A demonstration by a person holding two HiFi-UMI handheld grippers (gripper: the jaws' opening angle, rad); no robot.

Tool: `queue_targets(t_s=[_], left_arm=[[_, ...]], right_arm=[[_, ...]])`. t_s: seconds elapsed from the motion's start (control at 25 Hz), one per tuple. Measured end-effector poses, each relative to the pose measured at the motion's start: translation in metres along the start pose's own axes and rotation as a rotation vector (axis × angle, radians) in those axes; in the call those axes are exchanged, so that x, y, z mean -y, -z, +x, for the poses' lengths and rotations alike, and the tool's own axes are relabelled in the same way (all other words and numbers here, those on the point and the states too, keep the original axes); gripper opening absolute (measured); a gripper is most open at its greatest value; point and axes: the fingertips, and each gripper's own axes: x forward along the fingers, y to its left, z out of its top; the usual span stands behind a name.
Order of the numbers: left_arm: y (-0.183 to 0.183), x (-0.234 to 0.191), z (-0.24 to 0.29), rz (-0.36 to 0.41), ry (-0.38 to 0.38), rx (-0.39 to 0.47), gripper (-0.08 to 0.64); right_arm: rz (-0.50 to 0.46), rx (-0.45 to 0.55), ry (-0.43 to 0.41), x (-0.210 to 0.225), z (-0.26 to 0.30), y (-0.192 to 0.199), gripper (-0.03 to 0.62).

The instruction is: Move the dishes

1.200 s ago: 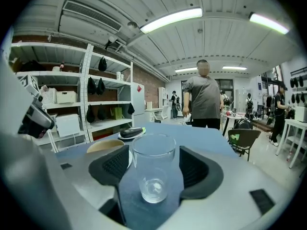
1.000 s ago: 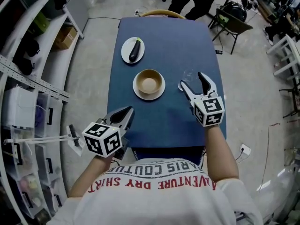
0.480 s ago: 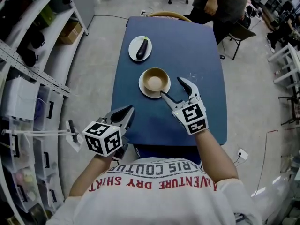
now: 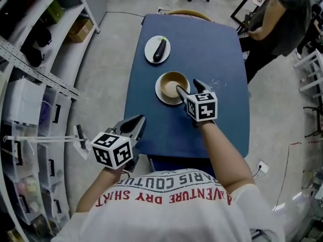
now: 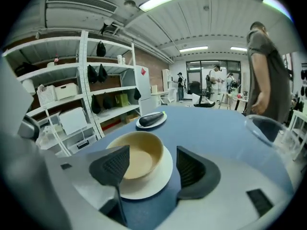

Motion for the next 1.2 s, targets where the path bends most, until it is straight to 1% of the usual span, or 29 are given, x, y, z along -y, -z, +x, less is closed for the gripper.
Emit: queue_targets(t_s=[0.12,0.4,0.48,0.6,0.64,0.8,0.96,1.08,1.2], left_arm=[[0.001,-0.005,0.000,-0.009,-0.011,-0.003,0.029],[0.001,-0.013,0.002,-0.021,-0.019,-0.004,0.029],[0.001,-0.014,0.002,-0.022,-0.021,0.000,0.029],[0.001,-0.013,0.004,-0.025,-0.025,0.002,0.029],[0.002,-0.013,0.004,-0.026,-0.026,0.002,0.029],[0.003,-0.013,0.004,-0.026,-0.025,0.002,0.029],[0.003,-0.012,0.003,-0.024,-0.030,0.003,0.029],[0.001,-0.011,0.001,-0.021,-0.033,0.004,0.029],[0.001,-0.011,-0.002,-0.017,-0.029,0.009,0.029]], right_arm=[[0.022,-0.035,-0.001,0.003,0.008,0.008,0.263],[0.080,-0.075,-0.014,0.002,0.017,0.016,0.197],[0.094,-0.081,-0.011,0.002,0.019,0.016,0.164],[0.121,-0.079,0.008,0.007,0.019,0.015,0.090],[0.128,-0.075,0.015,0.009,0.019,0.015,0.078],[0.127,-0.060,0.026,0.010,0.020,0.011,0.047],[0.144,-0.053,0.023,0.011,0.020,0.008,0.040],[0.175,-0.031,0.010,0.010,0.018,0.002,0.034],[0.183,-0.010,-0.008,0.005,0.012,-0.007,0.032]])
